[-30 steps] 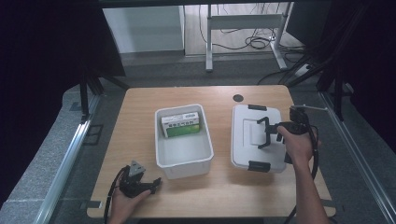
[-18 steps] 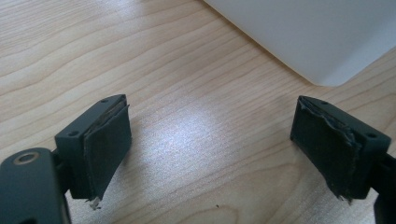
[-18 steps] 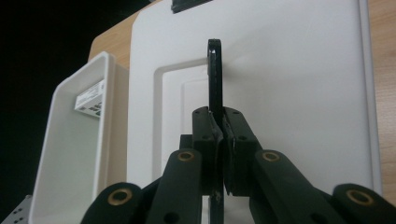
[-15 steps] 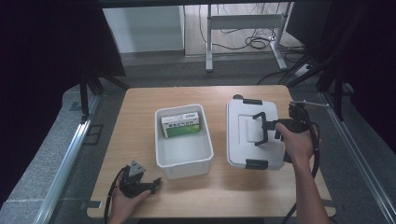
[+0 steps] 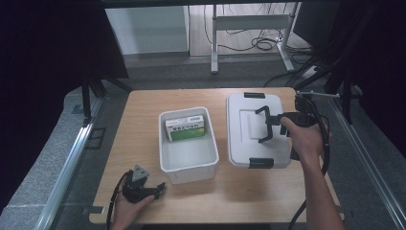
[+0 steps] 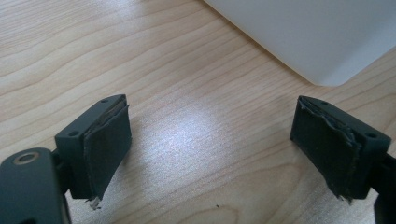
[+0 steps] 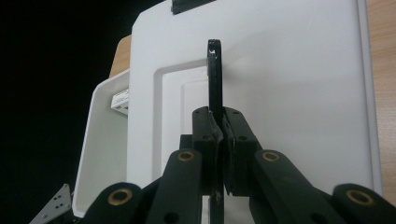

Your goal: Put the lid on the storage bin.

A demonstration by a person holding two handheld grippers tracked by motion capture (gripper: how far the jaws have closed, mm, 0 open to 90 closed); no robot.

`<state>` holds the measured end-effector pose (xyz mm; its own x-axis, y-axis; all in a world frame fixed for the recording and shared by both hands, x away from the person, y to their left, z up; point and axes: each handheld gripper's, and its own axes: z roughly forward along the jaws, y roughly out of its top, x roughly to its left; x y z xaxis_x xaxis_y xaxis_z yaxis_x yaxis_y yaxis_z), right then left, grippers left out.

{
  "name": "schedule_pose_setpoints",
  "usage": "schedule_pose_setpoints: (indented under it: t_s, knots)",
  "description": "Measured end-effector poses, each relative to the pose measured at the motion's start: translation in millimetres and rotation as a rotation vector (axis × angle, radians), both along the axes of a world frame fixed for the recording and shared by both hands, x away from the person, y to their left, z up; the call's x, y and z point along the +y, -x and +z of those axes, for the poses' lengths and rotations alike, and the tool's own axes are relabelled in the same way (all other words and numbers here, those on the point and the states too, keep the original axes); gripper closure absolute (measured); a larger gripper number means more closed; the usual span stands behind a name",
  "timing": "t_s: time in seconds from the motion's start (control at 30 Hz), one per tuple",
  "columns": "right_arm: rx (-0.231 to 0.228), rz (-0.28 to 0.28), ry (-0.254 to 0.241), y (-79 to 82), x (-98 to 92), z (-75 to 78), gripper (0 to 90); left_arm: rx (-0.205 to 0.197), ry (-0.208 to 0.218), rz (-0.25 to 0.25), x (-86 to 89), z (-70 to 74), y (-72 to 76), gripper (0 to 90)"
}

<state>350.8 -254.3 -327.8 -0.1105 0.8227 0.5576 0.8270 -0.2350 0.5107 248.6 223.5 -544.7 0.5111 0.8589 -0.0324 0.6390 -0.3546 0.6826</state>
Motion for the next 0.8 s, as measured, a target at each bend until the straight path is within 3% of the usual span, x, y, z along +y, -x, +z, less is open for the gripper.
schedule_pose_setpoints:
  t_s: [0.37,0.8]
  knots:
    - [-0.004,0.042,0.017,-0.1,22.5,19.1,85.0,0.000,0.000,0.000,0.0,0.0,0.0,12.2]
    - [0.006,0.091,0.014,-8.4,49.8,21.3,85.0,0.000,0.000,-0.001,0.1,0.0,0.0,12.2]
